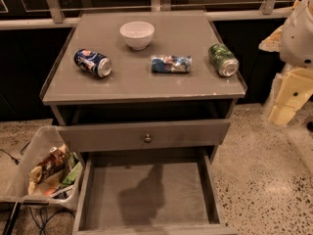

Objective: Place redbull can into middle drawer

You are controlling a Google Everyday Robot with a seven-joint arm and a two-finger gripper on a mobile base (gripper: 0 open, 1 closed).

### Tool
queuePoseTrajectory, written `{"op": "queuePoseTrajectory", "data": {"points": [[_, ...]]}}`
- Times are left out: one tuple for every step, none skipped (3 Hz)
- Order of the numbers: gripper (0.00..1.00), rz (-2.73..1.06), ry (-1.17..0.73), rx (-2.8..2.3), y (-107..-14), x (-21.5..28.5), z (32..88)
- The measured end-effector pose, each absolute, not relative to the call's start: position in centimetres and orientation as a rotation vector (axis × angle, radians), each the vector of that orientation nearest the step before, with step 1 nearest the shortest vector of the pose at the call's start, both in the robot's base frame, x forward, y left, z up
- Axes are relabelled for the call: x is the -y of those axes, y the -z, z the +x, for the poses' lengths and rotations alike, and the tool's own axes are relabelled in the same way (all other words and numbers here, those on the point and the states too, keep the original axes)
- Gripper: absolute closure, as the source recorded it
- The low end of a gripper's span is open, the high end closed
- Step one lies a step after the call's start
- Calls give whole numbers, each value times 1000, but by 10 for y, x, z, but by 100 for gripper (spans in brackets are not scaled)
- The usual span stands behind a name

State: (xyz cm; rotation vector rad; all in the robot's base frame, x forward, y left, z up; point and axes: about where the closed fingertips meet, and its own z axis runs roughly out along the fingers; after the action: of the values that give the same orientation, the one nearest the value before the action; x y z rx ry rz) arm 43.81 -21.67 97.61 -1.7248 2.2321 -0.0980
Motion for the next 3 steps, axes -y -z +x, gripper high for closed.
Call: {"op": "queuePoseTrajectory", "data": {"points": [[0, -1661, 90, -2232, -976, 213, 465], [0, -1661, 90, -2231, -976, 213, 465], [0, -1677, 34, -2148, -979, 200, 471]]}}
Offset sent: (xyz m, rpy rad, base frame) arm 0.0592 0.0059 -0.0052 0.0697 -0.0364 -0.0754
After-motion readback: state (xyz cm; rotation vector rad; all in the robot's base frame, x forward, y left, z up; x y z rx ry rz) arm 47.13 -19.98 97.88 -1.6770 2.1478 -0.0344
